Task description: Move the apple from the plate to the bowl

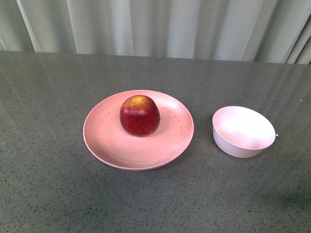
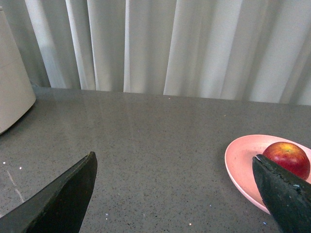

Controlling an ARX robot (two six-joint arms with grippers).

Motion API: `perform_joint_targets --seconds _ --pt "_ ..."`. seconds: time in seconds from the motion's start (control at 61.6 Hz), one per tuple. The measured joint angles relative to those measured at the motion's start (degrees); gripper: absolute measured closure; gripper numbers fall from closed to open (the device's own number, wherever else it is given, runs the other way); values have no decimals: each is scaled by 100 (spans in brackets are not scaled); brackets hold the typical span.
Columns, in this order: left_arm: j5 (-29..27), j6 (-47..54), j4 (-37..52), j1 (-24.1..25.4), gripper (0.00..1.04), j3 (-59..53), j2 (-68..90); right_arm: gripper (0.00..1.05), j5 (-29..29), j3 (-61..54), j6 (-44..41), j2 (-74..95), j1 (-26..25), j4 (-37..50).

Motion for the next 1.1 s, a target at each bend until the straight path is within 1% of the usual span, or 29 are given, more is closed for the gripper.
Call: perform_joint_targets --seconds 0.065,0.13,0.162,0.195,0.211,0.227,0.292,0.357,0.406,0.487,0.552,0.682,0.796,0.942,1.105 --pt "17 -13 -26 2 9 7 20 83 0 0 0 0 0 0" --pt "129 -98 -667 -22 9 282 470 73 0 0 0 0 2 -2" --pt "107 -109 -662 -83 9 409 920 67 0 0 0 0 2 -2" --pt "107 -129 -479 -160 9 511 1401 62 -2 0 0 -4 2 -2" --pt "94 -133 -179 -247 9 595 1853 57 0 0 0 -7 2 -2" --pt "85 -136 -74 -275 9 616 1993 55 0 0 0 -7 2 -2" --pt "66 -133 944 -485 9 852 3220 41 0 0 0 -7 2 -2" --pt "66 -140 1655 -601 9 1099 4127 31 0 0 0 -7 2 -2" --pt "72 -153 2050 -675 9 1305 4697 24 0 0 0 -7 2 -2" --pt "131 -208 2721 -881 9 1919 5987 8 0 0 2 -7 2 -2" --pt "105 -225 3042 -1078 9 2465 6981 9 0 0 0 -7 2 -2" --pt "79 -227 3230 -1325 9 3080 8037 9 0 0 0 -7 2 -2" --pt "22 -229 3324 -1515 9 3497 8734 9 0 0 0 -7 2 -2" --pt "0 -297 3379 -1897 9 4054 9731 9 0 0 0 -7 2 -2" --pt "-44 -387 3388 -2223 9 4509 10419 9 0 0 0 -7 2 -2"
